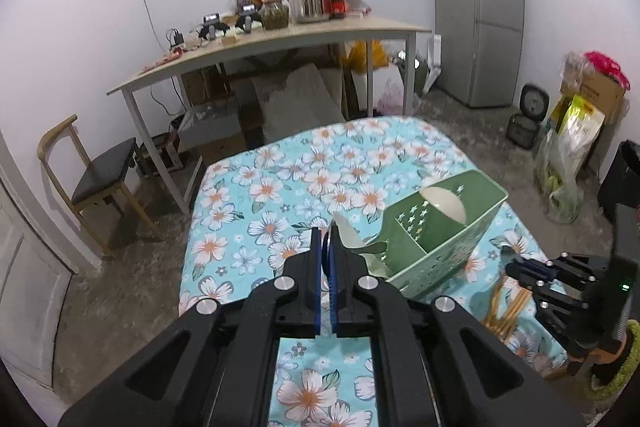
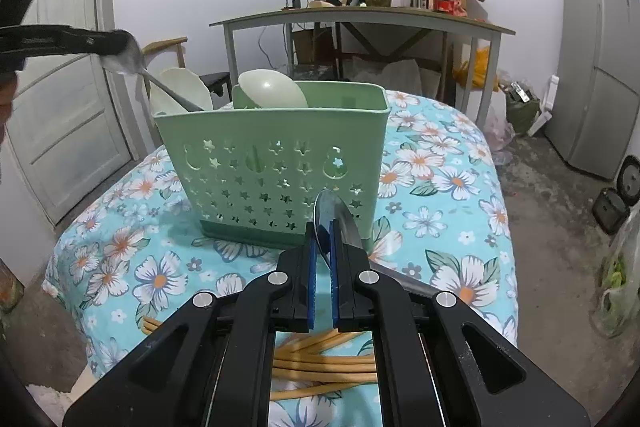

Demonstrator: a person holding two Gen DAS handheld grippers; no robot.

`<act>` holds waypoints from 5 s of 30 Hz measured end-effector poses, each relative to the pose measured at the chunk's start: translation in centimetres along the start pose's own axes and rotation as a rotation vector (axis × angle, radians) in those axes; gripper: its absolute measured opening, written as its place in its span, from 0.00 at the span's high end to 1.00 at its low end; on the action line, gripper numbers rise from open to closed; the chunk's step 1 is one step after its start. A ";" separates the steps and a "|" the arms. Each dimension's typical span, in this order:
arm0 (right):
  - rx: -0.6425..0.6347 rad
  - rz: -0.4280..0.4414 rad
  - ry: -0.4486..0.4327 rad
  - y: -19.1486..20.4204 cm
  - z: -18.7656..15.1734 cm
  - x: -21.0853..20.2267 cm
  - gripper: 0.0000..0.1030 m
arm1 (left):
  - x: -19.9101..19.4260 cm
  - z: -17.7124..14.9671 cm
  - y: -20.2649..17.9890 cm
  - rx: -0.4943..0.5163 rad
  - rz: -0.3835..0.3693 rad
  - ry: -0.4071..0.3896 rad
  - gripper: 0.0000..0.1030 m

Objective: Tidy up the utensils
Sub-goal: 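Lift both held metal spoons and carry them over the green holder, then open the left gripper to drop its spoon into the holder while the right releases its spoon, then move the right gripper to the wooden chopsticks and close on them, then close the left gripper on a wooden chopstick while the right gripper holds its chopsticks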

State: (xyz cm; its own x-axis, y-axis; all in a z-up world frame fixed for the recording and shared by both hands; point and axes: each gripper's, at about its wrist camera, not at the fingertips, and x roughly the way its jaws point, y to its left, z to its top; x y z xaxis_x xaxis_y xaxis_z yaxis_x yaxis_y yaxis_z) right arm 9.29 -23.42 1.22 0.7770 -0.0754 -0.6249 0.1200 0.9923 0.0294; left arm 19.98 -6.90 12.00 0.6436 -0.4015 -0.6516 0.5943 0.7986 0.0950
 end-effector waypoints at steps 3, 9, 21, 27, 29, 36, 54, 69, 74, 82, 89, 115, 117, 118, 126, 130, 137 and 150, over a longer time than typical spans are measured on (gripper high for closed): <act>0.016 0.010 -0.006 -0.4 0.1 -0.1 0.96 | 1.9 0.5 -0.5 -0.001 -0.005 0.038 0.98; 0.048 0.029 -0.017 -1.2 0.4 -0.5 0.96 | 3.6 1.3 -1.1 -0.046 -0.081 0.016 0.95; 0.107 0.033 -0.054 -2.8 0.9 -1.9 0.97 | 0.5 1.8 -0.2 -0.186 -0.216 -0.207 0.75; 0.185 0.042 -0.089 -5.3 1.7 -3.4 0.99 | -1.6 -0.3 1.0 -0.273 -0.211 -0.246 0.64; 0.213 0.051 -0.100 -6.1 2.1 -4.0 0.99 | -1.9 -1.7 1.5 -0.313 -0.211 -0.243 0.62; 0.263 0.086 -0.173 -7.7 4.9 -6.6 0.99 | -1.8 -6.6 2.2 -0.397 -0.194 -0.180 0.57; 0.238 0.408 -0.362 -5.4 14.4 -10.0 0.99 | -0.2 -14.1 -1.1 -0.328 -0.133 -0.074 0.54; 0.307 0.409 -0.204 -4.6 13.0 -2.7 0.99 | 0.5 -15.8 -2.0 -0.321 -0.157 -0.036 0.54; 0.312 0.394 -0.140 -4.4 11.7 -0.7 0.99 | 0.7 -15.9 -1.9 -0.327 -0.157 -0.033 0.54; 0.310 0.348 -0.086 -4.3 10.5 0.2 0.78 | 0.8 -15.8 -2.0 -0.325 -0.155 -0.030 0.54; 0.323 0.331 -0.113 -5.2 10.4 -0.8 0.71 | 0.8 -15.8 -2.0 -0.321 -0.158 -0.029 0.53; 0.701 0.338 0.285 -8.6 -4.8 -1.9 0.66 | 1.3 -16.6 -3.5 -0.276 -0.198 -0.002 0.52; 0.757 0.345 0.325 -8.4 -6.1 -1.2 0.66 | 1.5 -16.8 -3.7 -0.272 -0.202 0.008 0.52; 0.790 0.352 0.341 -8.5 -6.8 -0.9 0.66 | 1.5 -16.9 -3.8 -0.269 -0.205 0.011 0.52; 0.918 0.369 0.402 -8.0 -9.2 0.9 0.75 | 1.5 -17.5 -4.5 -0.252 -0.221 0.031 0.52; 0.974 0.368 0.392 -8.6 -9.8 1.5 0.77 | 1.4 -17.7 -5.0 -0.240 -0.230 0.039 0.52; 0.998 0.362 0.405 -8.6 -10.8 2.4 0.82 | 1.3 -17.9 -5.9 -0.222 -0.245 0.049 0.52; 0.970 0.359 0.395 -7.6 -10.7 3.2 0.92 | 1.4 -18.1 -7.4 -0.185 -0.263 0.069 0.52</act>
State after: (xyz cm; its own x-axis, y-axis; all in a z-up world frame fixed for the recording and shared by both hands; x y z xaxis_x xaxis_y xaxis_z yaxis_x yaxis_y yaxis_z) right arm 4.27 -30.16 -9.32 0.6325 0.4090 -0.6577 0.4951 0.4396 0.7495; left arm 7.75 -5.28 -3.20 0.4418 -0.5782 -0.6859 0.6338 0.7423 -0.2175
